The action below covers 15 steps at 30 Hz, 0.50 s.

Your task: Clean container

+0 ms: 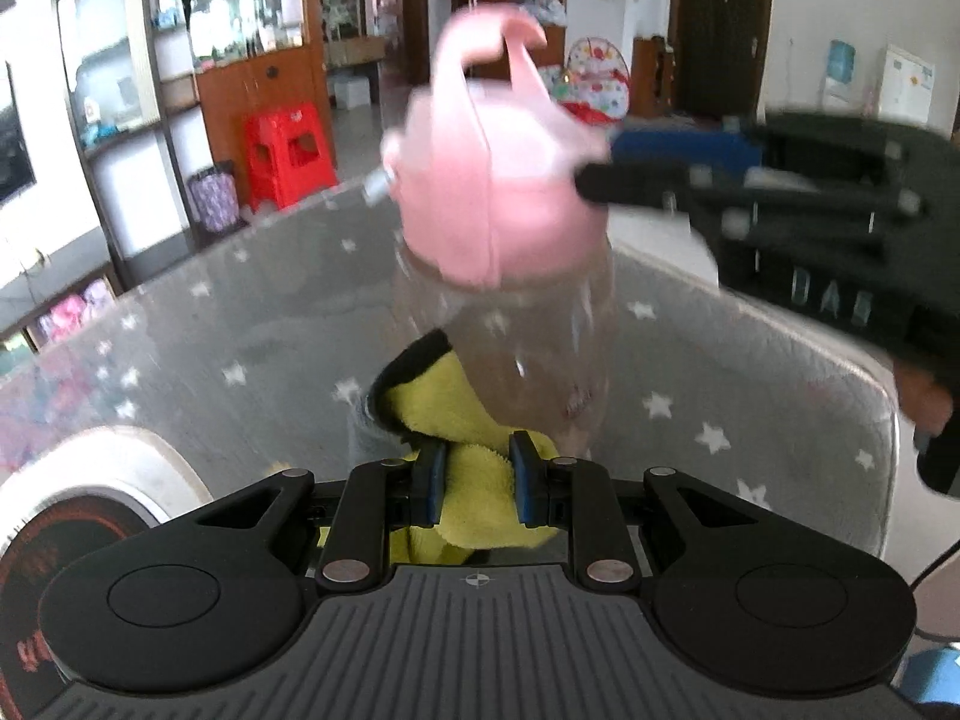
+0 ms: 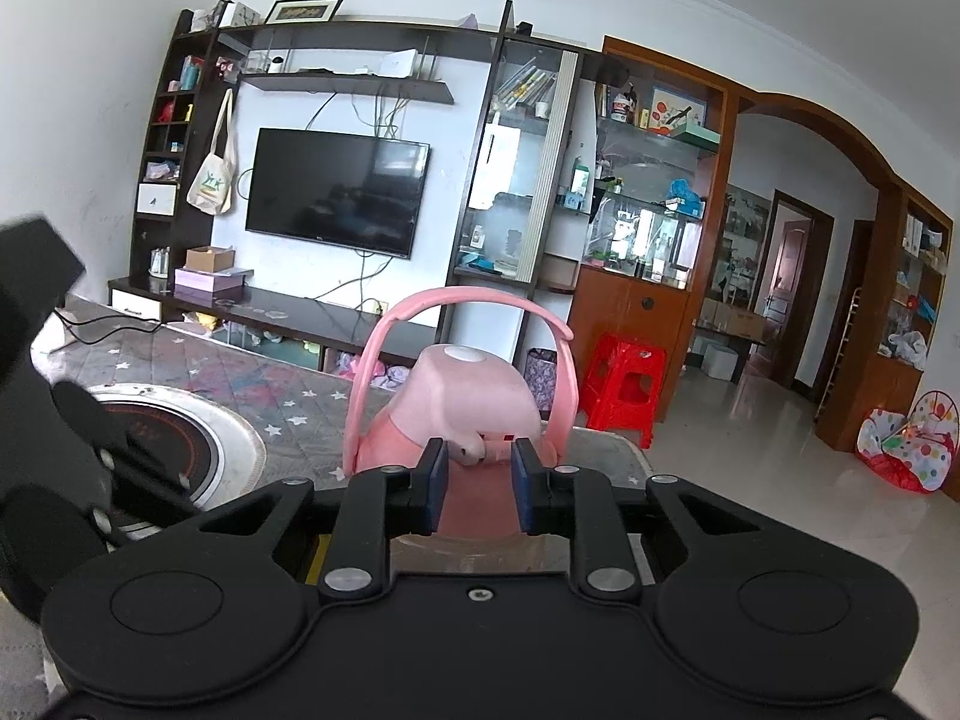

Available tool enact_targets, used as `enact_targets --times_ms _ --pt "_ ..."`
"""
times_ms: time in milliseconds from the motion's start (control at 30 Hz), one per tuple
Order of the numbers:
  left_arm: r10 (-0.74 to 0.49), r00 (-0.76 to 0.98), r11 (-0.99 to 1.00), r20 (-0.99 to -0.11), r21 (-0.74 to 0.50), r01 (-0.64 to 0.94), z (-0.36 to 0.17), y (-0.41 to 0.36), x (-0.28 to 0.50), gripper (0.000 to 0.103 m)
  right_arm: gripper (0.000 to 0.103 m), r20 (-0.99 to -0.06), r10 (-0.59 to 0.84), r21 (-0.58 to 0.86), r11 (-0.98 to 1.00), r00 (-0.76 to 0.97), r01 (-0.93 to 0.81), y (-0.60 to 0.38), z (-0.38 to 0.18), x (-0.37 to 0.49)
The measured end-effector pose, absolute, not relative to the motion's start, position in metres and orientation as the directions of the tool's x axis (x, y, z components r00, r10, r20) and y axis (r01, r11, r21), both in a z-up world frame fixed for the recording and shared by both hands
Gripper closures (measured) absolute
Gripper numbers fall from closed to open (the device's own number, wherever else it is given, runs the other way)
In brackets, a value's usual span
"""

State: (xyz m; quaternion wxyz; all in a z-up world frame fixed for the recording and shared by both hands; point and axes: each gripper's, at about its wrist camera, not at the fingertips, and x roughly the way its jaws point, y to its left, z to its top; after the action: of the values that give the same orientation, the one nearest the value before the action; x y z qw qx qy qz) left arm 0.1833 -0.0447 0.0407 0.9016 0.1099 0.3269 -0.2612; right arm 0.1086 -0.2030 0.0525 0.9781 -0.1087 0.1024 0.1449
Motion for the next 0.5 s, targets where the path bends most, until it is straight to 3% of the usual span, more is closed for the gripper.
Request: enact_targets --times_ms 167,500 --pt "-0.396 0.669 0.838 -0.628 0.049 0.543 0.056 -0.048 0.192 0.080 0.078 -0.231 0.262 -0.182 0.934 0.937 -0.307 -0.203 0.050 0.109" --pt "-0.428 0.610 0.804 -0.667 0.028 0.594 0.033 -0.067 0.196 0.080 0.078 -0.222 0.258 -0.179 0.937 0.940 -0.300 -0.201 0.051 0.101"
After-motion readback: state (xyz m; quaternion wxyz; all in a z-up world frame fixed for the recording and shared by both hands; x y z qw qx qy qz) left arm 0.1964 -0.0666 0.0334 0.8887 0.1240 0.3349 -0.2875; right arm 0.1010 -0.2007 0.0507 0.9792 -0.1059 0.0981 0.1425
